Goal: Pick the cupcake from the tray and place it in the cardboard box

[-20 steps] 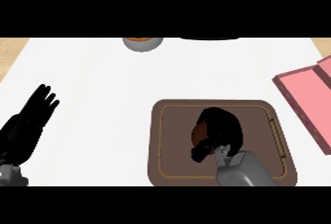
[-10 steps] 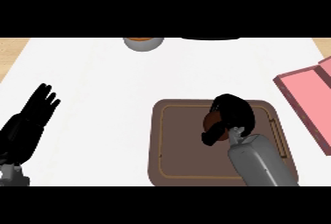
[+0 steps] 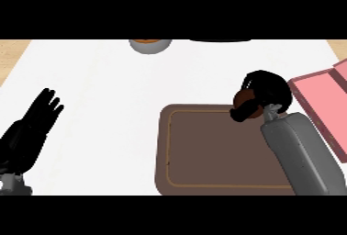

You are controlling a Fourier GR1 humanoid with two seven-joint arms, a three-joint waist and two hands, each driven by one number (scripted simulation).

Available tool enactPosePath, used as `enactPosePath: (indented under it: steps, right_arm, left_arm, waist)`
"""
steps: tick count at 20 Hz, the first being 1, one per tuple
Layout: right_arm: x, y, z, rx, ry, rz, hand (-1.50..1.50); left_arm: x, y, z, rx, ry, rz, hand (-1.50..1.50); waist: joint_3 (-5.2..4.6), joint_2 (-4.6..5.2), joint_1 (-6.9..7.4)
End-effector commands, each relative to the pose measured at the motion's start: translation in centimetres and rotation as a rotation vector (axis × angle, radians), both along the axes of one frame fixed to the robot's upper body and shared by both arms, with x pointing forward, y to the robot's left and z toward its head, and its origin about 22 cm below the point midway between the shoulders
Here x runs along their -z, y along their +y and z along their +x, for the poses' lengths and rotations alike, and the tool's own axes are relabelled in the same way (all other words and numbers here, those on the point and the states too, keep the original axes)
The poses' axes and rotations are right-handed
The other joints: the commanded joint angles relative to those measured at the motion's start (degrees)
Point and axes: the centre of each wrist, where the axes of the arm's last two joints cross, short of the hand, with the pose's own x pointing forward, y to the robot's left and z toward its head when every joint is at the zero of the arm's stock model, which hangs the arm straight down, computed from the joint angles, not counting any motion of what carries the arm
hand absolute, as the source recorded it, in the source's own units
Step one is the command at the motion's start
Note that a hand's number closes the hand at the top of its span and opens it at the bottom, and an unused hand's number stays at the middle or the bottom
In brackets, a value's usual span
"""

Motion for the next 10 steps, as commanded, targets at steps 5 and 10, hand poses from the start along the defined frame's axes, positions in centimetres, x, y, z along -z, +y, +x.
enactPosePath:
  steps: [5,10]
  right_arm:
    - [-8.7,3.2,-1.8,-0.024,-0.291,-0.031,1.5]
    - [-14.5,1.3,-3.5,0.103,-0.489,-0.066,1.5]
  left_arm:
    - [1.0,0.5,-0.4,-0.009,0.02,-0.001,0.0]
    - [1.2,-0.1,-0.6,-0.007,0.012,0.001,0.0]
  waist:
    - [-0.03,-0.32,-0.4]
    - [-0.02,-0.39,-0.77]
